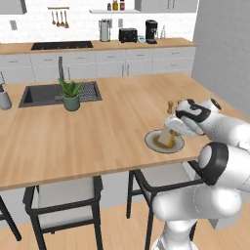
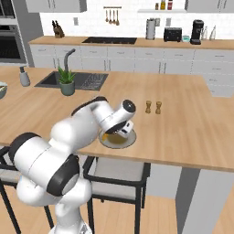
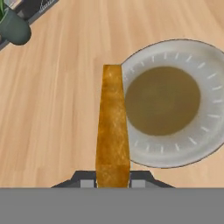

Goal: Start the toaster. Once the lever pops up, take the bread to the plate on the dining counter.

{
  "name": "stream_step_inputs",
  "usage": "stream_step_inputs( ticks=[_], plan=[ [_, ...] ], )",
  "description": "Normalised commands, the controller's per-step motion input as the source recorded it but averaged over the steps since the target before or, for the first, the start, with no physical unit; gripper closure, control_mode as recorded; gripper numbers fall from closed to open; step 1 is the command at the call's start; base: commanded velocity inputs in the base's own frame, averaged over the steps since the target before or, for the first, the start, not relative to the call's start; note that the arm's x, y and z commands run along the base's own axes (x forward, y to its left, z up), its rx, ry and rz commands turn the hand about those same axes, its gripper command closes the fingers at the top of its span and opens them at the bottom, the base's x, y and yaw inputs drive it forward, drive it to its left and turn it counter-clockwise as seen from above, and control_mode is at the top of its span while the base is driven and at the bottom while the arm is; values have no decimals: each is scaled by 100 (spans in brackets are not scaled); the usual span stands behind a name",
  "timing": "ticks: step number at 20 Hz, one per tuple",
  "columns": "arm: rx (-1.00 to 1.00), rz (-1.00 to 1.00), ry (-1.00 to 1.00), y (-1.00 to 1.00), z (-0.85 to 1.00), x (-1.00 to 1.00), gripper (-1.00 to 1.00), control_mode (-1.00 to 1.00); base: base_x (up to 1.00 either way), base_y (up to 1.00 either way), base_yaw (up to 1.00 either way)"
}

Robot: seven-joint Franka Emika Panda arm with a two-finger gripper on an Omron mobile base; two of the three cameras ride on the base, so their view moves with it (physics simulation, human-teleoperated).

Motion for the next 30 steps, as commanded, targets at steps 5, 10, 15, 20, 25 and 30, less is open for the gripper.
stream_step_inputs(
  ticks=[5, 10, 15, 20, 25, 30],
  plan=[
    [0, 0, 1, 1, -32, 52, 100, -100, 0, 0, 0],
    [0, 0, 0, 0, -24, 32, 100, -100, 0, 0, 0],
    [0, 0, 0, 0, -13, 24, 100, -100, 0, 0, 0],
    [0, 0, 0, 0, -8, 24, 100, -100, 0, 0, 0],
    [0, 0, 0, 0, -5, 2, -100, -100, 0, 0, 0],
    [0, 0, -4, -2, 5, -16, -100, -100, 0, 0, 0]
  ],
)
